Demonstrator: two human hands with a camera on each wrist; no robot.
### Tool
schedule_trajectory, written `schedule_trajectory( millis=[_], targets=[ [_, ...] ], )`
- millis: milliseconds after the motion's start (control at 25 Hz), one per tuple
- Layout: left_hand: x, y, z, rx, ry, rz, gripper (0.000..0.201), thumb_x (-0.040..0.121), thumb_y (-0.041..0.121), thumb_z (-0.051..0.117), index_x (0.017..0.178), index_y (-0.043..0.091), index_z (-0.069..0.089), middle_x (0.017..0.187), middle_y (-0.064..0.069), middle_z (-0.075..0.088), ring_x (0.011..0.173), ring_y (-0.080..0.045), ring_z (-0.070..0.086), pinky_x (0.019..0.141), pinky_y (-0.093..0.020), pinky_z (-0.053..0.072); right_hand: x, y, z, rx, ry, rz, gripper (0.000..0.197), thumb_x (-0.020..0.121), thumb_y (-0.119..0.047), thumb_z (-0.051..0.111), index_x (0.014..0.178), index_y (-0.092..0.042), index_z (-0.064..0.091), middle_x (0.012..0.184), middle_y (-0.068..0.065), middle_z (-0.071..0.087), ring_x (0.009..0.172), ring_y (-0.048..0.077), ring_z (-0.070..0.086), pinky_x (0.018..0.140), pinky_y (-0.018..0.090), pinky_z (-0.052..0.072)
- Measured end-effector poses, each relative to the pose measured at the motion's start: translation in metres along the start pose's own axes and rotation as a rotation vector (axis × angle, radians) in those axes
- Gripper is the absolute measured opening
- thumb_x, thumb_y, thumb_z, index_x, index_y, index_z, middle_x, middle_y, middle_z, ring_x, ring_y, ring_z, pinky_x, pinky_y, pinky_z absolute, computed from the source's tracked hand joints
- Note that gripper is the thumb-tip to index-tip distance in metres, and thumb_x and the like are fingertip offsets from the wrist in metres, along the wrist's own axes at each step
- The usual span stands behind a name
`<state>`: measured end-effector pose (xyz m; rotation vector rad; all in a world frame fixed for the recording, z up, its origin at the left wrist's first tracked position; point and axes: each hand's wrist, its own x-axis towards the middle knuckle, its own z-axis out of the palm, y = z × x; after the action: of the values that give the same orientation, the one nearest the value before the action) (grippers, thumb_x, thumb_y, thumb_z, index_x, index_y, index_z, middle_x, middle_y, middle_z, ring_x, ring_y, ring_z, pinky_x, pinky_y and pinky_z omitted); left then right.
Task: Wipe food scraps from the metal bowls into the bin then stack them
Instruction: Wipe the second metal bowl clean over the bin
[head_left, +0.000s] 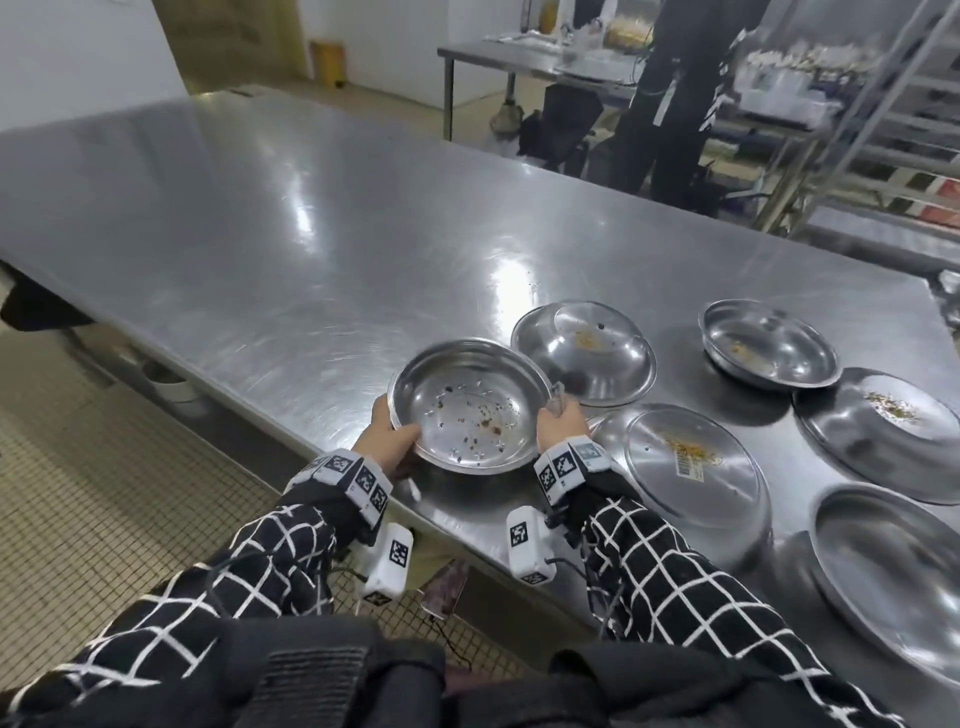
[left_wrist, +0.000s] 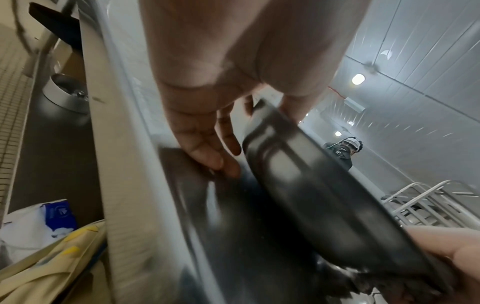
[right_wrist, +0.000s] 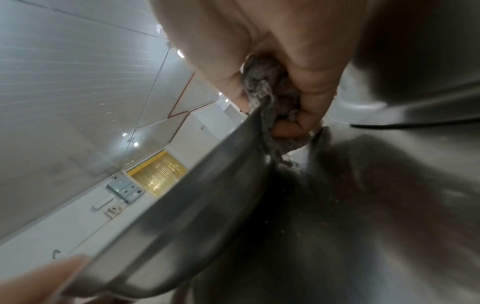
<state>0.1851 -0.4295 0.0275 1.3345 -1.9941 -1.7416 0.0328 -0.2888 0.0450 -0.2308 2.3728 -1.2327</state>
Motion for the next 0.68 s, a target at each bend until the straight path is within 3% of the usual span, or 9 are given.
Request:
schedule_trajectory(
  millis=[120,240,320,440,520,600,680],
  targets=[
    [-0.014,0.018,0.003,-0.295,-0.03,0.097,0.058,0.089,0.005,0.052,0.136,0.033,0.03,0.104,-0.004,0.059,0.087,-0.025,0.064,0.071,-0.038,0.056,-0.004,-0.001,-0.005,0.068,0.055,-0.009,0.013,0.098,-0.017,0.04,0.106,-0.009,0.046,0.091,0.007,0.05,0.079,0.021,0.051,0.073,0.032,0.044],
    [-0.033,0.048,0.018,-0.407,-0.04,0.199,0.039,0.09,0.008,0.05,0.109,0.041,0.044,0.102,-0.005,0.062,0.085,-0.026,0.066,0.079,-0.047,0.056,-0.019,-0.005,-0.034,0.16,0.145,-0.059,0.012,0.098,-0.019,0.042,0.104,-0.009,0.047,0.084,0.002,0.049,0.077,0.018,0.049,0.062,0.025,0.038],
    [-0.043,0.07,0.035,-0.457,-0.085,0.246,0.039,0.089,0.006,0.048,0.106,0.041,0.043,0.098,-0.002,0.06,0.081,-0.023,0.065,0.076,-0.045,0.056,-0.032,-0.006,-0.065,0.167,0.209,-0.092,0.011,0.098,-0.021,0.044,0.099,-0.011,0.047,0.082,0.001,0.049,0.073,0.015,0.049,0.058,0.023,0.035],
    [-0.059,0.098,0.075,-0.46,-0.191,0.278,0.045,0.09,0.004,0.044,0.122,0.034,0.041,0.1,-0.004,0.061,0.077,-0.021,0.066,0.065,-0.038,0.056,-0.049,0.005,-0.122,0.205,0.345,-0.116,0.011,0.097,-0.021,0.046,0.096,-0.01,0.047,0.085,0.003,0.052,0.078,0.018,0.051,0.07,0.03,0.041],
    [-0.077,0.116,0.108,-0.451,-0.275,0.301,0.039,0.089,0.001,0.043,0.115,0.03,0.047,0.096,-0.005,0.062,0.077,-0.023,0.066,0.063,-0.036,0.055,-0.064,0.02,-0.166,0.215,0.432,-0.099,0.014,0.098,-0.023,0.045,0.102,-0.01,0.048,0.089,0.001,0.055,0.079,0.015,0.053,0.069,0.027,0.042],
    [-0.099,0.131,0.148,-0.433,-0.365,0.33,0.032,0.088,0.002,0.045,0.103,0.03,0.051,0.095,-0.006,0.062,0.085,-0.03,0.063,0.069,-0.04,0.054,-0.084,0.041,-0.213,0.227,0.502,-0.076,0.019,0.098,-0.026,0.045,0.109,-0.01,0.049,0.094,0.001,0.057,0.08,0.013,0.054,0.067,0.024,0.039],
    [-0.121,0.139,0.188,-0.396,-0.43,0.336,0.025,0.088,0.005,0.047,0.097,0.027,0.053,0.092,-0.007,0.062,0.085,-0.029,0.062,0.078,-0.046,0.054,-0.103,0.065,-0.254,0.225,0.57,-0.045,0.021,0.098,-0.027,0.046,0.11,-0.01,0.049,0.098,0.002,0.056,0.086,0.018,0.051,0.074,0.027,0.036]
  ],
)
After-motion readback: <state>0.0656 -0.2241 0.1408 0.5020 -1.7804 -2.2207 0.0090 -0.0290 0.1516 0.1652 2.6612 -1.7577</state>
